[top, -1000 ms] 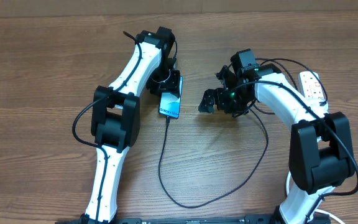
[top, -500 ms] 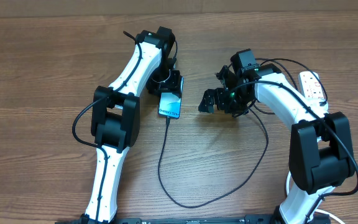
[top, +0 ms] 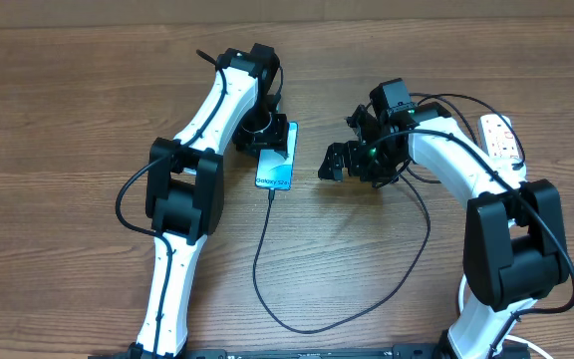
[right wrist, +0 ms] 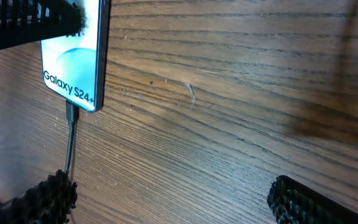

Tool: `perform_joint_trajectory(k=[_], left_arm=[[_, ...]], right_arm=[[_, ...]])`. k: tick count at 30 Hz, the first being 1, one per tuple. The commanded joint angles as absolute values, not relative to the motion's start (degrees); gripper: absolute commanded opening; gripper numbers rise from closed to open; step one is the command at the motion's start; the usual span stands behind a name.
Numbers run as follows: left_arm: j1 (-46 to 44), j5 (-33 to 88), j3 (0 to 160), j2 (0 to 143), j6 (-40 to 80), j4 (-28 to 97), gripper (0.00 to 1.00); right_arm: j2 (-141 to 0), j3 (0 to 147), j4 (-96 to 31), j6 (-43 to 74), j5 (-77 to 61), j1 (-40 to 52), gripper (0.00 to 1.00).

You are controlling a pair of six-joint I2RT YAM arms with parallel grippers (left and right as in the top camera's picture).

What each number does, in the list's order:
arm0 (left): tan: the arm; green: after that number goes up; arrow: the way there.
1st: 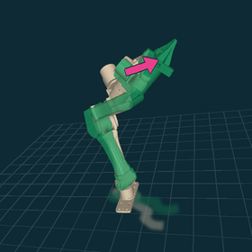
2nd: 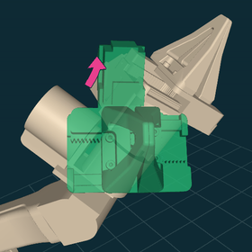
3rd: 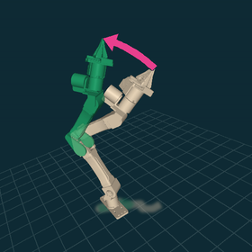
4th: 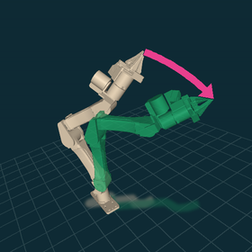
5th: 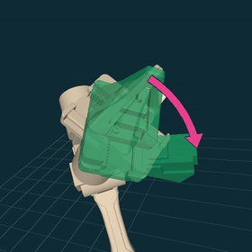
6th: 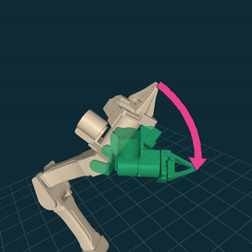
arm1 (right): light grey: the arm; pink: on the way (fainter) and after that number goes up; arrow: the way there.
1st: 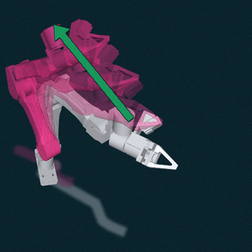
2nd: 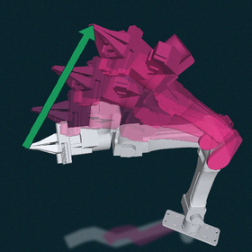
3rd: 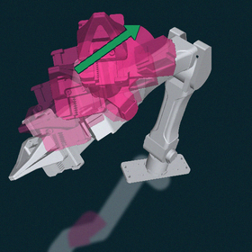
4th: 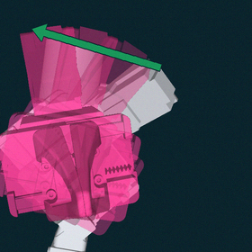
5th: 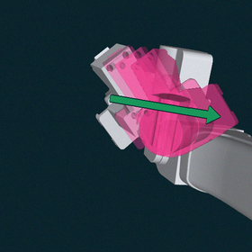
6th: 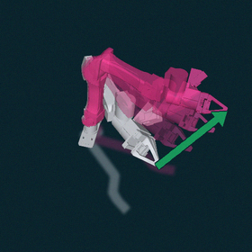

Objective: Plug charger to phone and switch on socket
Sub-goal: 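Lower the phone flat onto the table with the left gripper, then release the phone and lift the left gripper away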

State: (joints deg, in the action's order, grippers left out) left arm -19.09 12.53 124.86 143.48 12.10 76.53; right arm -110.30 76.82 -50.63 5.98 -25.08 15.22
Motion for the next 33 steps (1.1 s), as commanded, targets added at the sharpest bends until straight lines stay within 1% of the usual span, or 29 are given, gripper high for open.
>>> perform_joint_trajectory(k=[1,4,6,8,11,13,15,17,21,22,25,26,27,30,33], left_arm=[[-18.68,12.1,124.49,143.15,12.47,76.75,0.56],[-18.68,12.1,124.49,143.15,12.49,77.6,0.56],[-18.68,12.08,124.49,143.15,12.47,78.3,0.53],[-18.59,12.05,124.49,143.15,12.47,78.87,0.44],[-18.5,12.05,124.49,143.15,12.51,79.07,0.35],[-18.39,12.03,124.49,143.15,13.69,79.18,0.34],[-18.26,12.03,124.49,143.15,15.46,79.29,0.38],[-18.24,11.99,124.49,143.15,16.84,79.29,0.38],[-17.93,11.99,124.49,143.15,18.9,79.29,0.36],[-17.89,12.03,124.49,143.15,18.94,79.26,0.34],[-17.26,13.8,124.75,143.13,18.59,79.26,0.11],[-17.06,14.31,125.1,143.13,18.06,79.26,0.06],[-16.8,14.83,125.67,143.13,17.72,79.29,0.04],[-15.4,17.17,128.68,142.96,17.78,79.83,0.04],[-13.32,22.5,134.37,142.45,17.72,81.73,0.04]], right_arm=[[-109.32,77.21,-50.5,5.52,-24.88,15.42,1.0],[-109.32,77.21,-50.57,5.5,-24.88,15.42,1.0],[-109.32,77.21,-50.7,5.52,-24.86,15.42,1.0],[-109.32,77.21,-50.72,5.52,-24.86,15.42,1.0],[-109.32,77.21,-50.72,5.52,-24.88,15.42,1.0],[-109.32,77.21,-50.74,5.52,-24.88,15.42,1.0],[-109.32,77.21,-50.81,5.52,-24.88,15.42,1.0],[-109.3,77.21,-50.94,5.52,-24.88,15.42,1.0],[-109.32,77.21,-51.16,5.52,-24.86,15.42,1.0],[-109.32,77.21,-51.16,5.52,-24.86,15.42,1.0],[-109.32,77.21,-51.11,5.5,-24.86,15.42,1.0],[-109.3,77.21,-51.13,5.52,-24.86,15.42,1.0],[-109.3,77.21,-51.13,5.5,-24.86,15.42,1.0],[-109.32,77.21,-51.13,5.5,-24.86,15.42,1.0],[-109.32,77.21,-51.13,5.76,-24.95,15.42,1.0]])
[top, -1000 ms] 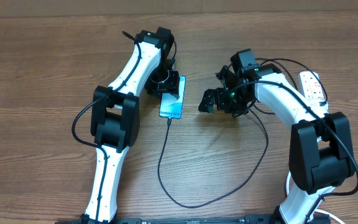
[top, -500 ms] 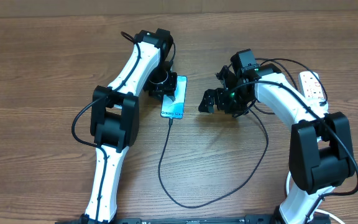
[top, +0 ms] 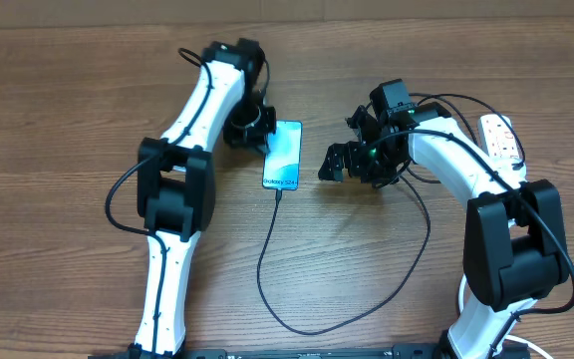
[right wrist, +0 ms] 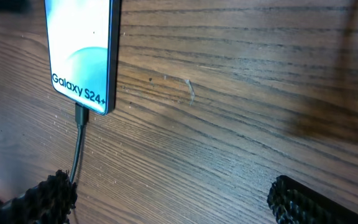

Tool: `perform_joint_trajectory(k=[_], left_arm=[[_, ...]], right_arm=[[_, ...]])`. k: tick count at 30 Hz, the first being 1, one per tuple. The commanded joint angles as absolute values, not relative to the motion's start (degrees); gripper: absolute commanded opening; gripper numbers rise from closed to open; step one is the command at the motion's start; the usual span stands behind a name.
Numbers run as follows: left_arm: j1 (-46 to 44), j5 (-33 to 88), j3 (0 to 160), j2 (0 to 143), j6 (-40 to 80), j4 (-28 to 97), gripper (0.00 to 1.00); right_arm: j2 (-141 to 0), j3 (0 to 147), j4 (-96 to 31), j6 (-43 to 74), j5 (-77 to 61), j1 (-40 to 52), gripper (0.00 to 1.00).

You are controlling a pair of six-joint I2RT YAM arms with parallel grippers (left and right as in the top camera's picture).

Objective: Plug charger to phone and switch on socket
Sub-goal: 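Release the phone and lift the left gripper away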

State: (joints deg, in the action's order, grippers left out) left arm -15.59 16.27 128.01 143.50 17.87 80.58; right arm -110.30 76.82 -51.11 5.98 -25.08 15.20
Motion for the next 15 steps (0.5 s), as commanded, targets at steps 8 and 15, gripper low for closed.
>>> perform_joint_trajectory(k=[8,15], left_arm=[[-8.19,33.08,143.48,142.37,14.35,82.67,0.08],[-5.63,26.46,142.54,142.39,14.35,82.81,0.48]], right_arm=[[-109.3,77.36,-52.23,6.37,-25.85,15.42,0.04],[-107.92,81.21,-56.82,6.37,-27.03,15.42,0.04]])
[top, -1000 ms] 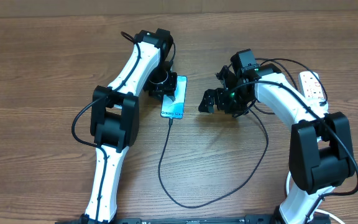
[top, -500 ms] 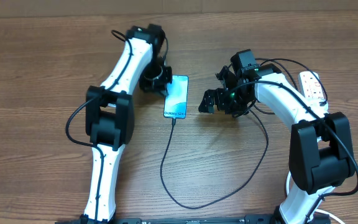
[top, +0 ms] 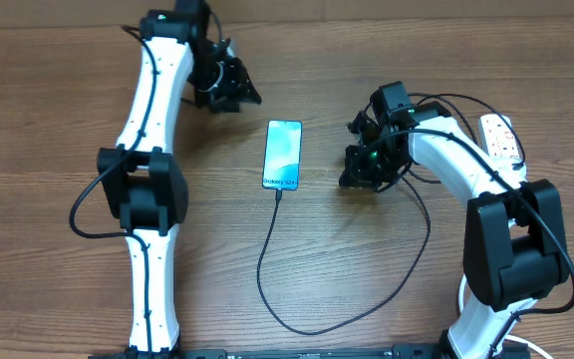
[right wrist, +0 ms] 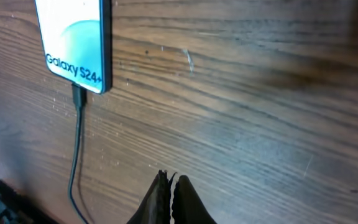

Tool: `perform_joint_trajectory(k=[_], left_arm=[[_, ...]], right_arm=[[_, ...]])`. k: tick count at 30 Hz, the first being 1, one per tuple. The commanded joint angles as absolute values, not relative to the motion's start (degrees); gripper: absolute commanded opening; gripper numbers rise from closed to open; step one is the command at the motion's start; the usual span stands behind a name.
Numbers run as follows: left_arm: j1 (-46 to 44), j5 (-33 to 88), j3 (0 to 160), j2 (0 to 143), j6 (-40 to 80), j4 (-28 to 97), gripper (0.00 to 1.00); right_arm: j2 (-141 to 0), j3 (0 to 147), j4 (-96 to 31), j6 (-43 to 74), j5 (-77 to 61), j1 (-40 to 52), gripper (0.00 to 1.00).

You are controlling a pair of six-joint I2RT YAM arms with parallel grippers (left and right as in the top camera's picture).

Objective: Plug charger to phone and switch on socket
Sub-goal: 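Release the phone and lift the left gripper away, then move the right gripper over to the white power strip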

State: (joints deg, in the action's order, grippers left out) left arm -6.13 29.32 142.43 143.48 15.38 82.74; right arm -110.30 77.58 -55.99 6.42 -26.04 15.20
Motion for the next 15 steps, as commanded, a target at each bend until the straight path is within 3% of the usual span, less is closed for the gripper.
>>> perform_joint_trajectory(k=[1,8,12,15], left_arm=[[-5.65,24.88,142.54,142.39,14.35,82.89,0.5],[-5.69,20.32,142.54,142.39,14.35,84.18,0.76],[-5.69,20.32,142.54,142.39,14.35,84.16,1.0],[-5.69,20.34,142.54,142.39,14.35,84.12,1.0]], right_arm=[[-107.42,81.78,-57.32,6.39,-27.03,15.42,0.04],[-102.72,85.47,-62.87,8.97,-23.97,14.35,0.04],[-98.72,85.58,-67.44,8.91,-21.56,12.29,0.04],[-95.29,85.58,-70.26,8.91,-19.59,9.85,0.04]])
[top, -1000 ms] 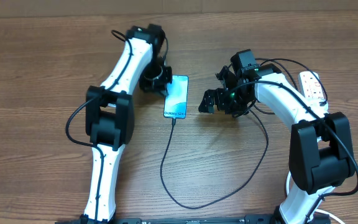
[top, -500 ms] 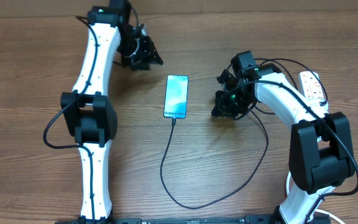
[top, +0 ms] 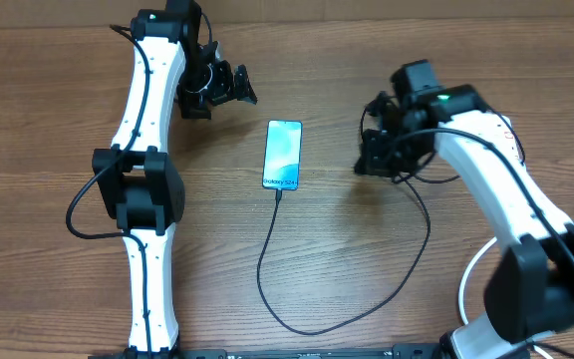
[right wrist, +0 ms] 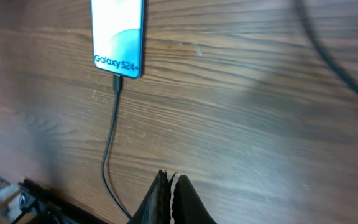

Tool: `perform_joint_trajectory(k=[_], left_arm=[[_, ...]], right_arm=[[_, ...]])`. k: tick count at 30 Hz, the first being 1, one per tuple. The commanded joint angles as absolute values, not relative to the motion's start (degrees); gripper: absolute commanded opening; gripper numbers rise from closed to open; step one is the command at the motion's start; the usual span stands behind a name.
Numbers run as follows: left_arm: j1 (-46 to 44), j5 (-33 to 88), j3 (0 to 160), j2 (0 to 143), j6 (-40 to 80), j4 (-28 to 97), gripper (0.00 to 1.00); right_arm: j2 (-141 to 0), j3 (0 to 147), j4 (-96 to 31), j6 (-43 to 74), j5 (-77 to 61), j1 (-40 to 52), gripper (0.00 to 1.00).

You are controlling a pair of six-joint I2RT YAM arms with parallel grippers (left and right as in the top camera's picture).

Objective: Plug charger to phone and switch on socket
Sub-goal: 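Move the right gripper over to the white power strip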

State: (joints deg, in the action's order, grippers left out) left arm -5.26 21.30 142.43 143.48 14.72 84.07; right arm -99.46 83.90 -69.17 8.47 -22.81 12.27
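Note:
The phone [top: 282,154] lies screen up in the middle of the table, its "Galaxy S24+" screen lit [right wrist: 118,34]. A black charger cable [top: 267,259] is plugged into its near end [right wrist: 117,84]. From there it loops toward the table front and back up to the right. My right gripper [top: 372,163] hangs shut and empty right of the phone, its fingertips [right wrist: 169,182] pressed together above the bare wood. My left gripper [top: 229,90] is at the back left, away from the phone, fingers spread and holding nothing. The socket is hidden behind the right arm.
The cable's loop [top: 307,327] lies across the front middle of the wooden table [top: 68,299]. More black cabling [top: 422,204] trails under the right arm. Both white arms reach in from the front edge.
My right gripper, still shut, has moved up and to the right, away from the phone, which now looks smaller in its wrist view. The left gripper has hardly moved. Phone and cable are unmoved.
First my left gripper was at the phone's far end, and the right gripper stood open beside the plugged-in phone. Then the left gripper was off the phone. Later it was at the back left and the right gripper was shut. Now the right gripper is farther right.

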Motion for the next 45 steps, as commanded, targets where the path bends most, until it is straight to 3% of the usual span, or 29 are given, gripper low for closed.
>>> perform_joint_trajectory(k=[1,12,27,38,39,40,45], left_arm=[[-5.69,20.32,142.54,142.39,14.35,84.09,1.0],[-5.69,20.34,142.54,142.39,14.35,83.72,1.0],[-5.69,20.34,142.54,142.39,14.35,83.72,1.0],[-5.69,20.34,142.54,142.39,14.35,83.72,1.0],[-5.69,20.34,142.54,142.39,14.35,83.72,1.0],[-5.69,20.34,142.54,142.39,14.35,83.72,1.0],[-5.69,20.34,142.54,142.39,14.35,83.72,1.0]], right_arm=[[-93.82,85.58,-71.07,8.86,-19.22,8.75,0.04],[-86.39,85.58,-76.42,8.67,-13.47,-1.56,0.04],[-86.37,85.58,-80.47,17.37,-10.94,-24.25,0.04],[-86.59,85.49,-78.87,25.47,-10.83,-34.94,0.18],[-86.76,85.49,-78.61,26.74,-10.22,-35.33,0.22],[-86.91,85.45,-78.22,28.23,-8.67,-35.42,0.33],[-86.91,85.45,-77.52,28.77,-6.87,-35.42,0.35]])
